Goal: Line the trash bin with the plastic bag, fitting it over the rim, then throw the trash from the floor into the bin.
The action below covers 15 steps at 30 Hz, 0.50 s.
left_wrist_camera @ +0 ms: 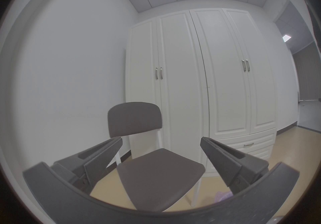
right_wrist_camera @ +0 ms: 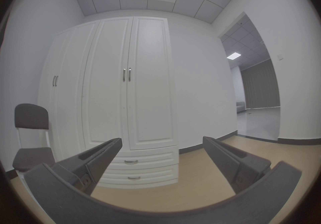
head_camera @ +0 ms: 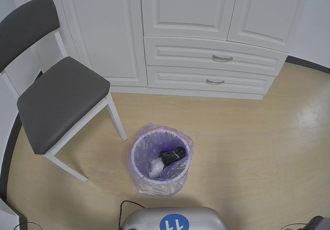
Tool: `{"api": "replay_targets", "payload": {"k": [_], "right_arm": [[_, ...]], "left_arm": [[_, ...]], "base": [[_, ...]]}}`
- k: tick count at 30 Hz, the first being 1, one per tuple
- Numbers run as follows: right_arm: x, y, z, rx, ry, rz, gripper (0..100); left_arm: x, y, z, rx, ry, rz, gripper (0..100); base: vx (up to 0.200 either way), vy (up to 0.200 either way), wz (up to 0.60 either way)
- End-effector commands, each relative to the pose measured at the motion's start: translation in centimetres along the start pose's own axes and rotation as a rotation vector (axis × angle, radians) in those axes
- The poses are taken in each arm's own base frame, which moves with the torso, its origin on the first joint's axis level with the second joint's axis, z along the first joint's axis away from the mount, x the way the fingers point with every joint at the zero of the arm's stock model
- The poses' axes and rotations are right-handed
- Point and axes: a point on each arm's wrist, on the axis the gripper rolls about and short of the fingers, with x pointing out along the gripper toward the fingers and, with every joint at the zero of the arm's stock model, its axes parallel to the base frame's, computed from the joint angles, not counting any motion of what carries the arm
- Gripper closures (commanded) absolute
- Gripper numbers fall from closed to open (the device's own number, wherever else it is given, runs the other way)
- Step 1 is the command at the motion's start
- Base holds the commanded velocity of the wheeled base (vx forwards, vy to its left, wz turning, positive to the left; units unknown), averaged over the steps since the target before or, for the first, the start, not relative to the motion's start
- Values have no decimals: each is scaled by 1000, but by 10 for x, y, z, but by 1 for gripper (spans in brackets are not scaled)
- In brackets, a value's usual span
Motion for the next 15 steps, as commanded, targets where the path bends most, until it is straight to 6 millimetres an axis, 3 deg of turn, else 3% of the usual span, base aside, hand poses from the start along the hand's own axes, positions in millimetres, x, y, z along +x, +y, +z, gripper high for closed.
{"api": "replay_targets", "payload": {"k": [1,5,11,15], "right_arm": [[-82,-37,11,-25,-128,-134,0],[-106,-41,1,-37,-130,-183,0],[-107,-41,-19,-30,-42,-168,0],[-107,-40,-28,20,36,-127,0]], "left_arm": [[-45,15,26,23,-119,139,0],[-72,22,40,17,-113,140,0],[-116,31,52,1,-79,144,0],[-134,36,46,-7,-49,138,0]], "base": [[0,0,0],[0,0,0],[0,0,0],[0,0,0]]}}
